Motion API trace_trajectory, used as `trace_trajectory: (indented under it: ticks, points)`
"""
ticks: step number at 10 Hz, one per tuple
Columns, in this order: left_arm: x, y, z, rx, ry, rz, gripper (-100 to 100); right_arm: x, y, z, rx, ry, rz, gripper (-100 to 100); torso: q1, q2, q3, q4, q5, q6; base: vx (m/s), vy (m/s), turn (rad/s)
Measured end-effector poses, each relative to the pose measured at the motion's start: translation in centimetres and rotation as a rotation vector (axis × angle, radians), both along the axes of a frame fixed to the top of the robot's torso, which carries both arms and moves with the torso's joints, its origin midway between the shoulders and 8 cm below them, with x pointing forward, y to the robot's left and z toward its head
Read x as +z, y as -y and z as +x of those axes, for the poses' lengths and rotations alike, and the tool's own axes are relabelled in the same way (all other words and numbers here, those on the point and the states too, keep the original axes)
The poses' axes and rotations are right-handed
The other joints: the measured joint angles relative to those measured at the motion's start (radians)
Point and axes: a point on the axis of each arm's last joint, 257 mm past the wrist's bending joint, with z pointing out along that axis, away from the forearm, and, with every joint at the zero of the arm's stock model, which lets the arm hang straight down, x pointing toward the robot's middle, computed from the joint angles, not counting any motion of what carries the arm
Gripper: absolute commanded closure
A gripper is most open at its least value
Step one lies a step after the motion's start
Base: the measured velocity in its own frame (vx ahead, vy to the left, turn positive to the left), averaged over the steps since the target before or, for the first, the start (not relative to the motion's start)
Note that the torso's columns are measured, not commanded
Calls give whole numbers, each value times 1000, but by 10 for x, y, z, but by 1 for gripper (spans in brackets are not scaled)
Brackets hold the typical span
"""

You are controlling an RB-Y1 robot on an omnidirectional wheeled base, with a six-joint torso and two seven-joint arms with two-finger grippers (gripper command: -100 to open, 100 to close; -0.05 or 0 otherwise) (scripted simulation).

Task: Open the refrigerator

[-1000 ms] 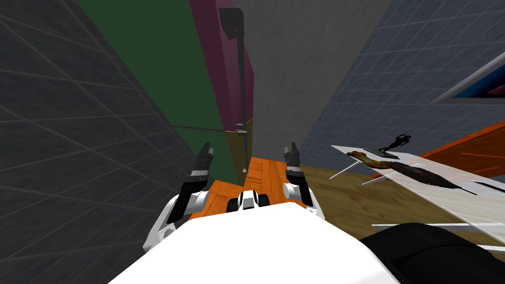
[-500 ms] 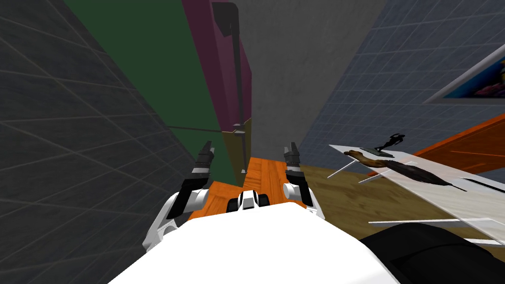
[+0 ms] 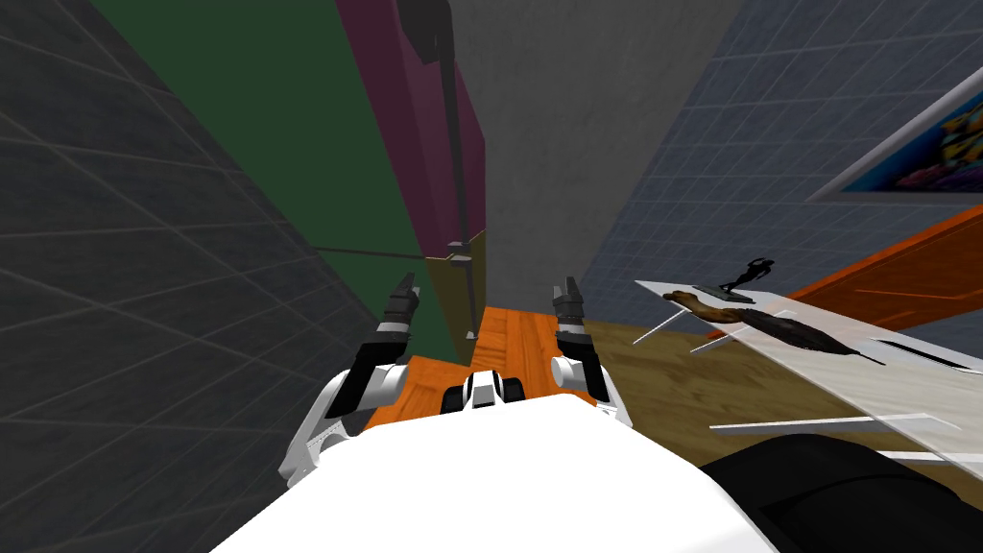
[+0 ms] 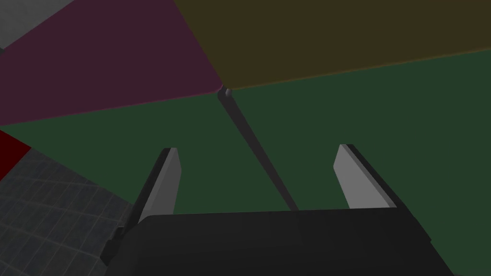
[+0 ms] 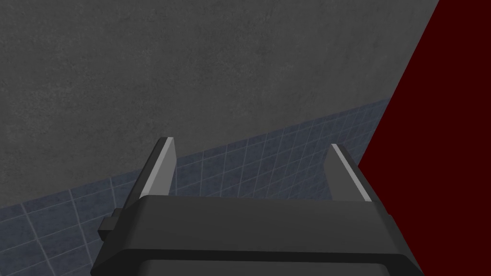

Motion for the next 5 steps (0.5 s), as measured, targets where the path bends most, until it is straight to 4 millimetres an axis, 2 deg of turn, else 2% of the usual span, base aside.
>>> trace_trajectory:
  ticks: [5]
  points:
    - [-4,3,11,6,-68,-15,-100,0,0,0,0,0,0,0,0,0,0,0,0,0,20,-20,-43]
